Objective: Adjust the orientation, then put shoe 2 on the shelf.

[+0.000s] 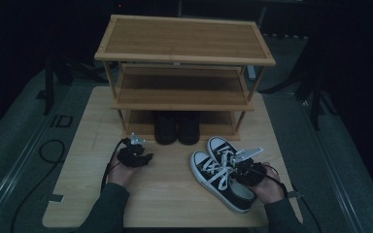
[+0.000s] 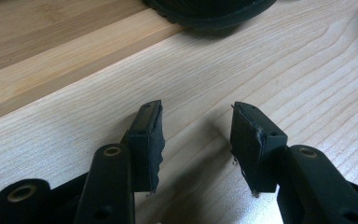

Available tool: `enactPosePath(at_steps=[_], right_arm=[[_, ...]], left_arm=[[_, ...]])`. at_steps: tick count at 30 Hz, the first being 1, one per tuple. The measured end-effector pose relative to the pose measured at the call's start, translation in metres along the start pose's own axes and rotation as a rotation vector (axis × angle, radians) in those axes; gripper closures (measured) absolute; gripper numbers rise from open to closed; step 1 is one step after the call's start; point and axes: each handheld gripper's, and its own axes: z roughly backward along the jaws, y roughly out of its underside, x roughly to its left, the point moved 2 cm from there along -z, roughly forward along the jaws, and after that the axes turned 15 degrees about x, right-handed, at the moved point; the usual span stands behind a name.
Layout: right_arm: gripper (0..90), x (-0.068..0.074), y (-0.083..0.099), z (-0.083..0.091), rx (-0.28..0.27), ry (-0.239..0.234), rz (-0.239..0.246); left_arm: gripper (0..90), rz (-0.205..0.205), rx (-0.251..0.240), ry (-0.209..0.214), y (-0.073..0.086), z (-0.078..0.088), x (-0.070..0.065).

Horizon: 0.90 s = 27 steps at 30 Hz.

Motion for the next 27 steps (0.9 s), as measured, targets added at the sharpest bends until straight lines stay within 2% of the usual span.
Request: enactPosePath(at_steps=[15,21,23,27], right_arm=[[85.5,-0.012,0.004,0.014,0.000,0.000,0.015],[85.5,-0.016,0.003,0.020,-0.002,0.000,0.046],[85.4,-0.020,0.001,0.026,0.012,-0.006,0.073],[85.4,-0.022,0.000,0.029,0.014,-0.007,0.080]], left_arm=[[54.1,0.004,-0.005,0.003,0.000,0.000,0.000],[54.1,0.002,-0.004,0.000,0.000,0.000,0.000],[54.1,0.002,-0.004,0.000,0.000,0.000,0.000],[54.1,0.003,-0.004,0.001,0.000,0.000,0.000]])
